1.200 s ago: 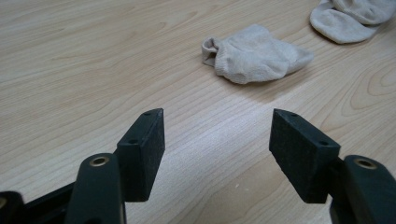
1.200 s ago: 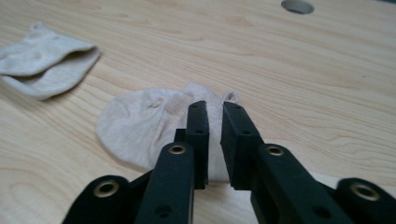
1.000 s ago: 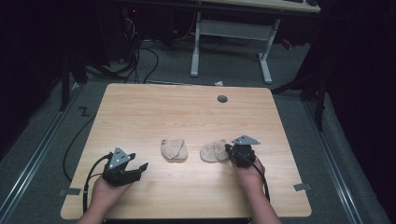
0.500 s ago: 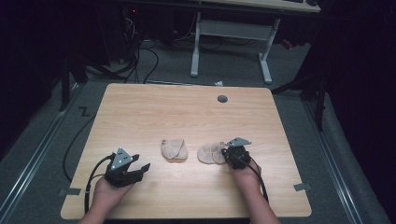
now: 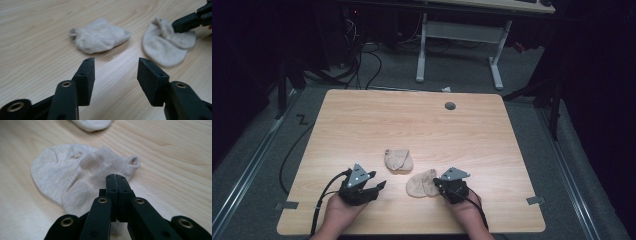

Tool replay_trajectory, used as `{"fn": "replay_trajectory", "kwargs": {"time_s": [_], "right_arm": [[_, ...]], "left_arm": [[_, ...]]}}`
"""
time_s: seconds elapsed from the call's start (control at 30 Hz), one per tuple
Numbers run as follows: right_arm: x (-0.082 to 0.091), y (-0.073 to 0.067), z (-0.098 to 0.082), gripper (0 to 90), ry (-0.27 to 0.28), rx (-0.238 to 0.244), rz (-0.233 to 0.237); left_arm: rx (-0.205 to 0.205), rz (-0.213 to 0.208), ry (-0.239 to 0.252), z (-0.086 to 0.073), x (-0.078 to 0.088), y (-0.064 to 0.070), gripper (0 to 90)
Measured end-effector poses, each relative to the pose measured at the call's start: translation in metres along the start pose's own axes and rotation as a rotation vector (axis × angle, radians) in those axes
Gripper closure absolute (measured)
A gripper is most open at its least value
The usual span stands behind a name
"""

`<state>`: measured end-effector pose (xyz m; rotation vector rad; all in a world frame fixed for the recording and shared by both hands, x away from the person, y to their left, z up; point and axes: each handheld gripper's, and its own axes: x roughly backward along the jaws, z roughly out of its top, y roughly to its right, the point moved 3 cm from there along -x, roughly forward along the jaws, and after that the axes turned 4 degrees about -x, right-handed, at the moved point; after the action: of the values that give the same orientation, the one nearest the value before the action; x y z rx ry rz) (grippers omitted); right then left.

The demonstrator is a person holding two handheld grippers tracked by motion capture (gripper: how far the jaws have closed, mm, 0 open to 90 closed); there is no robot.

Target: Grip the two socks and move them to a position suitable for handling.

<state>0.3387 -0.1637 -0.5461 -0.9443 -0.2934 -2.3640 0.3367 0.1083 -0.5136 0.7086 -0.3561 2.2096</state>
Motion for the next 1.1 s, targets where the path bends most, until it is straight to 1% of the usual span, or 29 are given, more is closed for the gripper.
{"fn": "replay_trajectory", "kwargs": {"time_s": [0.1,0.17,0.2,0.27,0.33,0.37,0.4,0.43,0.47,0.5,0.57,0.6,0.63,0.67,0.7,0.73,0.77,0.83,0.87,0.93,1.0,1.03,1.1], "right_arm": [[0.001,-0.013,-0.001,89.7,0.000,0.028,0.019],[0.001,-0.017,-0.001,88.1,-0.002,0.038,0.010],[0.003,-0.018,0.000,85.9,0.003,0.040,0.005],[0.009,-0.021,0.002,83.6,0.033,0.044,-0.002],[0.017,-0.028,0.004,81.1,0.064,0.046,0.012],[0.020,-0.032,0.005,79.7,0.077,0.055,0.024],[0.023,-0.040,0.006,75.8,0.090,0.065,0.043],[0.023,-0.040,0.006,75.8,0.090,0.065,0.043],[0.021,-0.045,0.006,72.9,0.088,0.074,0.053],[0.019,-0.049,0.005,70.3,0.081,0.078,0.061],[0.011,-0.054,0.003,67.1,0.051,0.095,0.056],[0.007,-0.055,0.001,66.1,0.032,0.099,0.054],[0.004,-0.056,-0.001,65.7,0.015,0.104,0.049],[-0.001,-0.057,-0.003,66.3,0.001,0.119,0.026],[-0.001,-0.057,-0.003,66.3,0.001,0.119,0.026],[-0.001,-0.056,-0.003,67.5,0.005,0.104,0.026],[-0.001,-0.055,-0.002,68.2,0.006,0.099,0.024],[-0.001,-0.054,-0.002,69.9,0.006,0.098,0.018],[-0.002,-0.054,-0.002,73.0,0.004,0.100,0.014],[-0.001,-0.054,-0.001,83.8,-0.003,0.107,0.002],[0.000,-0.053,0.000,84.4,0.000,0.104,0.006],[0.001,-0.052,0.001,84.5,0.013,0.100,0.008],[0.007,-0.049,0.004,84.5,0.035,0.092,-0.005]], "left_arm": [[-0.033,-0.042,-0.033,0.004,-0.013,0.018,56.8],[-0.061,-0.058,-0.059,0.004,-0.021,0.030,63.7],[-0.065,-0.062,-0.070,0.005,-0.025,0.035,66.8],[-0.067,-0.077,-0.082,0.005,-0.030,0.042,71.3],[-0.057,-0.083,-0.089,0.006,-0.035,0.045,74.4],[-0.052,-0.086,-0.088,0.006,-0.037,0.046,75.4],[-0.047,-0.087,-0.090,0.006,-0.039,0.047,77.0],[-0.040,-0.094,-0.095,0.006,-0.041,0.048,77.0],[-0.041,-0.097,-0.099,0.006,-0.043,0.049,77.6],[-0.046,-0.096,-0.107,0.005,-0.045,0.049,78.3],[-0.059,-0.095,-0.139,0.002,-0.050,0.050,78.5],[-0.063,-0.101,-0.147,0.001,-0.051,0.049,78.4],[-0.065,-0.101,-0.144,0.001,-0.051,0.048,78.4],[-0.070,-0.104,-0.142,0.000,-0.052,0.046,78.5],[-0.070,-0.104,-0.142,0.000,-0.052,0.046,78.6],[-0.078,-0.103,-0.138,0.000,-0.052,0.046,78.6],[-0.082,-0.101,-0.135,-0.001,-0.052,0.046,78.6],[-0.090,-0.095,-0.129,-0.002,-0.051,0.046,78.6],[-0.093,-0.093,-0.129,-0.002,-0.051,0.047,78.6],[-0.102,-0.092,-0.128,-0.002,-0.051,0.047,78.6],[-0.106,-0.089,-0.128,-0.003,-0.050,0.046,78.6],[-0.104,-0.087,-0.127,-0.003,-0.050,0.045,78.6],[-0.106,-0.079,-0.131,-0.004,-0.049,0.043,78.4]]}}
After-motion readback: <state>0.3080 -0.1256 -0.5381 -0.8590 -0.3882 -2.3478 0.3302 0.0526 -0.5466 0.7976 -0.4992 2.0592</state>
